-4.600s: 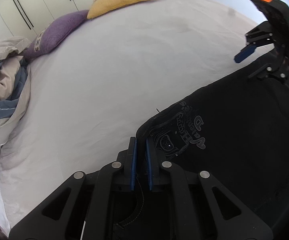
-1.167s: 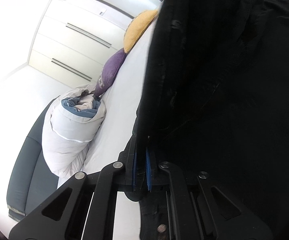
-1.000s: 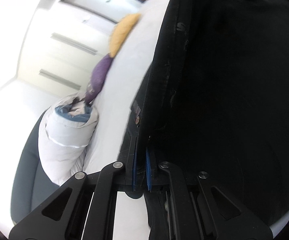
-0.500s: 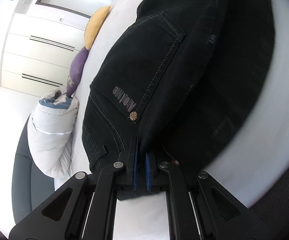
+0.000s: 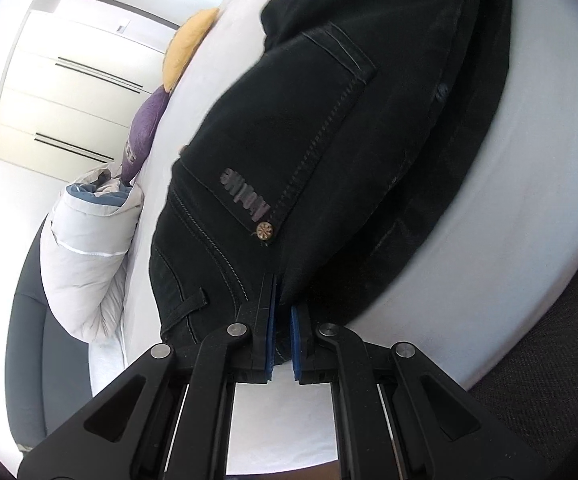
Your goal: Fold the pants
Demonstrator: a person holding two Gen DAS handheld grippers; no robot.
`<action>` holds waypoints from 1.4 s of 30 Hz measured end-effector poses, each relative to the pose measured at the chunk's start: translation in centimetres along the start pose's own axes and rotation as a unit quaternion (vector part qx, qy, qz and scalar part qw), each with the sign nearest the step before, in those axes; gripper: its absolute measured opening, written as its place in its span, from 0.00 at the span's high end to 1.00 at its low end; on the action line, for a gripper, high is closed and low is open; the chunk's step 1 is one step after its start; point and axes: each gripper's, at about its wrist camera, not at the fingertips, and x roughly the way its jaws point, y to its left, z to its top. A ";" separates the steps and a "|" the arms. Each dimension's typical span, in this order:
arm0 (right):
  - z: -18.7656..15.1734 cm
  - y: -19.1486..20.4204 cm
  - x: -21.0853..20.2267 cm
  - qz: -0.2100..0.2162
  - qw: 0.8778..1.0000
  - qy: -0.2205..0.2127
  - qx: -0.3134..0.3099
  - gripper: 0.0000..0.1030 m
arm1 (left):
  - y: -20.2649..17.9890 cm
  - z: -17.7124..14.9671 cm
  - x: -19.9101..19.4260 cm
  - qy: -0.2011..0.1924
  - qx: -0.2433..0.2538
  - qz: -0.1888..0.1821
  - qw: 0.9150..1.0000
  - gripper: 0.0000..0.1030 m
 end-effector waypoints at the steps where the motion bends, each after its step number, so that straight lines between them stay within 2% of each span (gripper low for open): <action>1: 0.1 0.3 0.0 -0.001 1.000 0.000 0.000 0.96 | -0.1 0.0 0.4 0.001 0.001 -0.001 1.000 0.96; 14: 0.2 2.1 -0.1 -0.023 1.000 -0.001 -0.002 0.96 | 0.1 -0.4 -0.5 0.003 -0.009 -0.018 1.000 0.96; 19: 0.3 2.3 0.4 -0.032 0.999 0.005 0.006 0.96 | -1.0 -0.2 0.1 0.015 0.019 0.003 1.000 0.94; 22: 0.2 2.9 1.0 -0.046 0.999 0.011 0.009 0.94 | -0.8 0.2 -0.5 0.033 0.031 -0.003 0.999 0.90; 24: 0.3 3.2 1.1 -0.055 0.998 0.011 0.014 0.93 | -0.5 0.1 -1.2 0.046 0.041 -0.021 0.998 0.84; 25: 0.3 3.4 1.1 -0.061 0.998 0.011 0.015 0.93 | -0.3 -0.2 -1.7 0.056 0.047 -0.036 0.997 0.69; 26: 0.3 3.5 1.2 -0.070 0.997 0.011 0.018 0.93 | -0.1 -0.4 -2.0 0.066 0.051 -0.044 0.996 0.35; 27: 0.3 3.7 1.2 -0.076 0.997 0.011 0.020 0.93 | 0.2 -0.9 -2.5 0.079 0.056 -0.051 0.994 0.23; 29: 0.3 4.0 1.2 -0.094 0.995 0.012 0.022 0.93 | 1.0 -1.6 -3.7 0.082 0.062 -0.050 0.993 0.19; 31: 0.4 4.4 1.3 -0.109 0.994 0.011 0.029 0.93 | 3.3 -0.7 -4.3 0.087 0.008 -0.025 0.996 0.19; 32: 0.4 4.5 1.3 -0.118 0.992 0.009 0.037 0.93 | 4.3 0.1 -4.5 0.085 -0.023 -0.028 0.996 0.19; 34: 0.4 4.6 1.2 -0.138 0.988 0.003 0.066 0.93 | 6.3 3.0 -5.4 0.053 -0.097 -0.037 0.993 0.19; 35: 0.3 4.6 1.0 -0.148 0.986 0.000 0.075 0.91 | 6.9 5.1 -5.8 0.029 -0.133 -0.043 0.990 0.19; 37: -0.1 5.0 0.3 -0.161 0.982 -0.007 0.102 0.85 | 7.4 8.3 -5.6 0.006 -0.179 -0.080 0.981 0.19; 38: -0.6 5.1 -0.3 -0.160 0.979 -0.012 0.122 0.75 | 7.4 9.9 -5.3 -0.006 -0.196 -0.099 0.976 0.19; 39: -1.0 5.2 -0.9 -0.148 0.979 -0.018 0.140 0.51 | 7.3 11.7 -4.8 -0.016 -0.215 -0.114 0.970 0.19; 41: -2.4 5.5 -2.9 -0.121 0.974 -0.045 0.185 0.37 | 7.1 14.4 -3.7 -0.031 -0.244 -0.148 0.958 0.21; 42: -3.2 5.5 -3.7 -0.114 0.970 -0.054 0.209 0.37 | 7.1 15.8 -3.0 -0.038 -0.266 -0.162 0.950 0.22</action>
